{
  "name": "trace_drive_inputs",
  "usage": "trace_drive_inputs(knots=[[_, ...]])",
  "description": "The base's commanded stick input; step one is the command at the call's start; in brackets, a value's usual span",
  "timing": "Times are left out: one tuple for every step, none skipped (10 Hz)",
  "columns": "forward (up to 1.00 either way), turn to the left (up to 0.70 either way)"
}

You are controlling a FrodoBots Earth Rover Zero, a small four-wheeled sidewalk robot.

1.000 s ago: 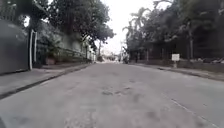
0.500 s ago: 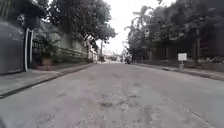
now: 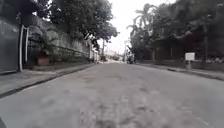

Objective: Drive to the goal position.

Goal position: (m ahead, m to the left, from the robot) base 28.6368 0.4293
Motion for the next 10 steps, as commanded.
trace_drive_inputs(knots=[[1.00, 0.01], [1.00, 0.01], [1.00, 0.01], [1.00, 0.01], [1.00, 0.01], [1.00, 0.01], [1.00, 0.01], [1.00, 0.01], [1.00, 0.01], [1.00, 0.01]])
